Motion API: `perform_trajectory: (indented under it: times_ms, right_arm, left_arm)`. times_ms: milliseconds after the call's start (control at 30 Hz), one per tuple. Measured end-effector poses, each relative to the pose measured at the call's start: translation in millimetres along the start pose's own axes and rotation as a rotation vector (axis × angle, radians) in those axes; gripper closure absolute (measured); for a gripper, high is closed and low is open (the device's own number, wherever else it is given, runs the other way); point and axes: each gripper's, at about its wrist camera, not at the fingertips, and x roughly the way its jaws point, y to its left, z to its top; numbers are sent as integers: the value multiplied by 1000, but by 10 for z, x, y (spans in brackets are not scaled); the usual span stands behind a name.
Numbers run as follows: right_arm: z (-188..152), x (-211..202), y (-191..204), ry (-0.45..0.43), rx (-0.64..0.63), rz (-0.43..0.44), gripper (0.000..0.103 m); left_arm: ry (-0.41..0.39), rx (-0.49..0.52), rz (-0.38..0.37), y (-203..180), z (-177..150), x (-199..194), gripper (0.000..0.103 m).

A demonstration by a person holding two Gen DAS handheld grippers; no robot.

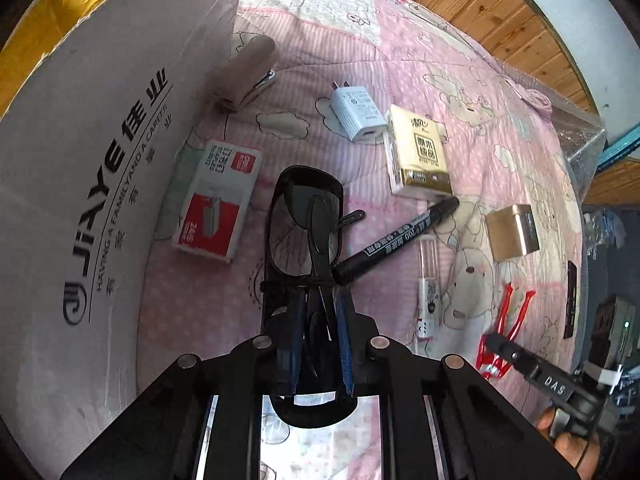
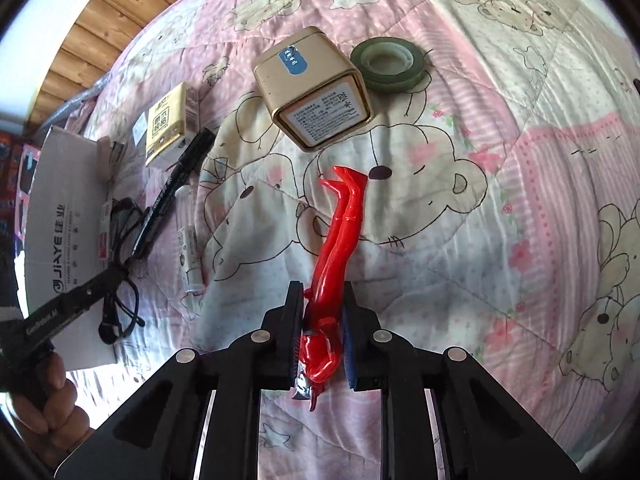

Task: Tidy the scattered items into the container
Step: 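Close left tool on the black glasses while right tool closes on the red figure, then carry the glasses in left tool while right tool carries the figure over the cardboard box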

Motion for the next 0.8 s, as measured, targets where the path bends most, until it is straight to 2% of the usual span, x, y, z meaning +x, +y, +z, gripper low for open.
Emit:
perform_trajectory:
  times_ms: [100, 167, 200, 267, 500, 800]
  right_arm:
    - [-6, 17, -8, -26, 22, 18, 77]
    - [25, 51, 50, -49, 12, 3, 80]
    - [29, 41, 56, -52, 13, -12, 86]
    - [12, -14, 33, -50, 29, -2, 86]
    - [-78, -282, 91, -61, -10, 15, 86]
    - [-193, -386, 271, -69, -51, 25, 86]
  left_arm:
    - [6, 19, 31, -44, -102, 46, 85]
    - [21, 29, 58, -61, -156, 139, 80]
    - [3, 37, 62, -80, -182, 150, 80]
    - [-24, 67, 72, -142, -229, 143, 82]
    - [-51, 77, 0, -208, -330, -160, 88]
    - [-86, 102, -3, -300, -470, -483, 89]
